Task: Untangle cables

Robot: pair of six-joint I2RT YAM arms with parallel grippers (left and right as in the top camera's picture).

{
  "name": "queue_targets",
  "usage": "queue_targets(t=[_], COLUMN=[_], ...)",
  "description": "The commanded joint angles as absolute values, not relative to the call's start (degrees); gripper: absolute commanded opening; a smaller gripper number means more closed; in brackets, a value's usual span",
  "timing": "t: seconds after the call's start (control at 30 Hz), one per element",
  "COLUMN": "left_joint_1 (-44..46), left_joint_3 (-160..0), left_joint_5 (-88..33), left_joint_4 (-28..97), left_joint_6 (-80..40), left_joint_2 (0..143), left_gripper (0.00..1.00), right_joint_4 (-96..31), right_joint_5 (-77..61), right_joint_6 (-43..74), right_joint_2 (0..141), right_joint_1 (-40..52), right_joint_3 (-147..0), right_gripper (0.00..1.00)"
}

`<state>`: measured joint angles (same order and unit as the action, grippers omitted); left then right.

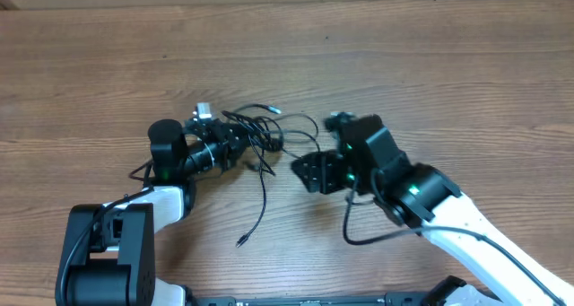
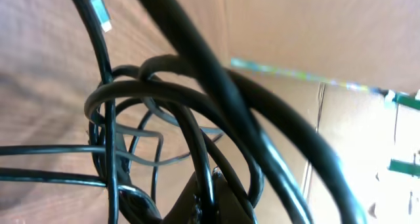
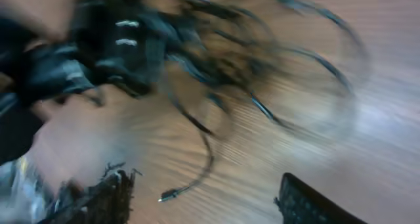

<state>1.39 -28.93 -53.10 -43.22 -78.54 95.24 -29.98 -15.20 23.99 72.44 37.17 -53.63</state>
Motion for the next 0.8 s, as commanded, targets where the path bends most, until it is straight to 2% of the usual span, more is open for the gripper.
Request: queue_targets(t=[0.0, 0.17, 0.4, 0.77], left_joint_1=[1.3, 1.2, 2.2, 3.9], left_joint_3=[-29.6, -29.6, -29.5, -29.5], left_joint_5=[-59.9, -60.2, -60.5, -61.3], left_joint_4=[-38.4, -32.8, -32.8, -32.8], left_joint_6=[-79.8, -67.6, -59.2, -57.8], left_joint_2=[94.1, 94.1, 94.1, 94.1], left_gripper=[0.04, 0.04, 0.04, 0.04], right_joint_4=[-24.8, -18.2, -9.4, -0.6], right_joint_5=[-27.8, -25.6, -25.6, -20.4], right_joint_6=[9.7, 10.0, 10.4, 12.0], right_joint_2=[77.5, 84.3, 87.9, 94.0], right_joint_1=[37.5, 37.1, 37.2, 37.2], right_joint_3=[-54.7, -54.7, -54.7, -54.7], right_gripper=[0.65, 0.55, 0.61, 0.59])
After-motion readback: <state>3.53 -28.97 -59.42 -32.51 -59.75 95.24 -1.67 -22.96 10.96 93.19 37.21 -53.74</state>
